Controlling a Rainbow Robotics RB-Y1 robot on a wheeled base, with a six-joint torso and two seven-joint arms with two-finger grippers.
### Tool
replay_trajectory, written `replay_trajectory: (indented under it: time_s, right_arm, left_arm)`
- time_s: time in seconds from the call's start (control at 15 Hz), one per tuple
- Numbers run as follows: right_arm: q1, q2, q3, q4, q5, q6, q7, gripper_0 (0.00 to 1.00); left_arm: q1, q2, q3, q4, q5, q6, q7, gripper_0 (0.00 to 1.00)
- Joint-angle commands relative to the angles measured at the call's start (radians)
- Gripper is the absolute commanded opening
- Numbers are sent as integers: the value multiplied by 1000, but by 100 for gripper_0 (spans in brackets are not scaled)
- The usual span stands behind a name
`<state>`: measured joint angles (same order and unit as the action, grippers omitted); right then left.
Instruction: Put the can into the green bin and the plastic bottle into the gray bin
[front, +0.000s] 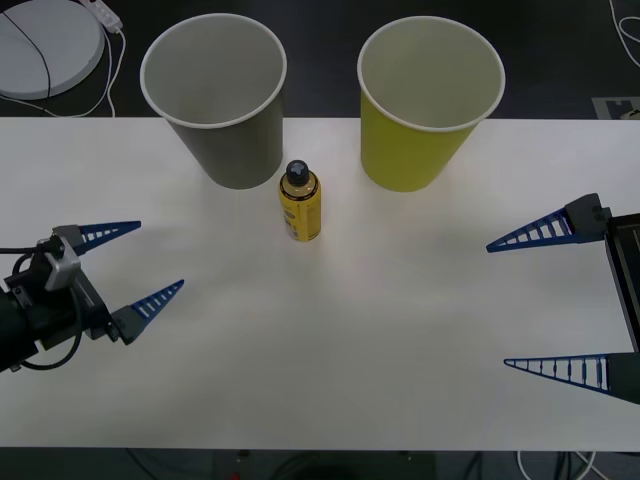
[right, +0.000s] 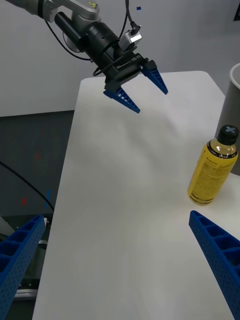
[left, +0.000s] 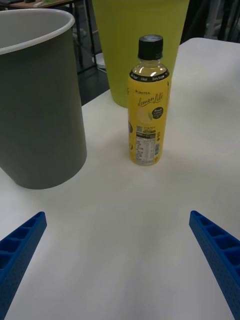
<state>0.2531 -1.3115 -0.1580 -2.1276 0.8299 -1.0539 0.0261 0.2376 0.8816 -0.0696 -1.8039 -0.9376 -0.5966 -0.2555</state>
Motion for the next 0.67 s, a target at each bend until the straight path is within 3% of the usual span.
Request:
replay_trajectory:
  time_s: [0.07,0.67]
  right_arm:
    - [0,0,0,0,0,0,0,100]
    - [0,0,0,0,0,0,0,100]
  left_arm:
    - [-14,-32,-19,0,-12,31,12,100]
    - [-113,-115,-91,1,-164,40,65,100]
